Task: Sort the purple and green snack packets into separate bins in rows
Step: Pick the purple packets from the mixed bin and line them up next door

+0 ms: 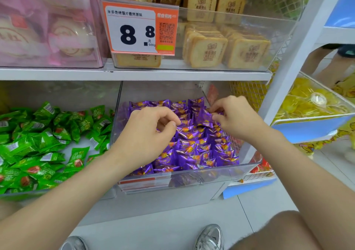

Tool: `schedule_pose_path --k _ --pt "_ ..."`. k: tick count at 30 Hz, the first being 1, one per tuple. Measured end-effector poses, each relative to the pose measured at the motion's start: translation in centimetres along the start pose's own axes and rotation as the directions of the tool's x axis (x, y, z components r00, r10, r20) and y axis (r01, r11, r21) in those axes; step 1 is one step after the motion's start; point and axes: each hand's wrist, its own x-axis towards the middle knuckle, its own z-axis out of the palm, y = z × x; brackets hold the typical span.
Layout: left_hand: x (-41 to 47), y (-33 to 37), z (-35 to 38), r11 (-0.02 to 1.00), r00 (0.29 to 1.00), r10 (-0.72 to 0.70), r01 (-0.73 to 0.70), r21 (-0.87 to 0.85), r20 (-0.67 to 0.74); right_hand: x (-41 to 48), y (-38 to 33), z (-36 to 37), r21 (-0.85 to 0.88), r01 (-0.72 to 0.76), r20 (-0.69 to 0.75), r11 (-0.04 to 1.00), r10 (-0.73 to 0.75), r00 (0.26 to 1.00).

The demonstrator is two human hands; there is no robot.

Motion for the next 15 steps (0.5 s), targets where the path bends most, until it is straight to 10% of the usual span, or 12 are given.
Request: schedule_pose_path --k 15 --pt "-0.4 -0.5 -0.2 0.996 0.994 0.037 -0.045 0.076 0.102 0.6 -0.5 2.3 -0.017 0.053 0.13 0.998 -0.05 0.99"
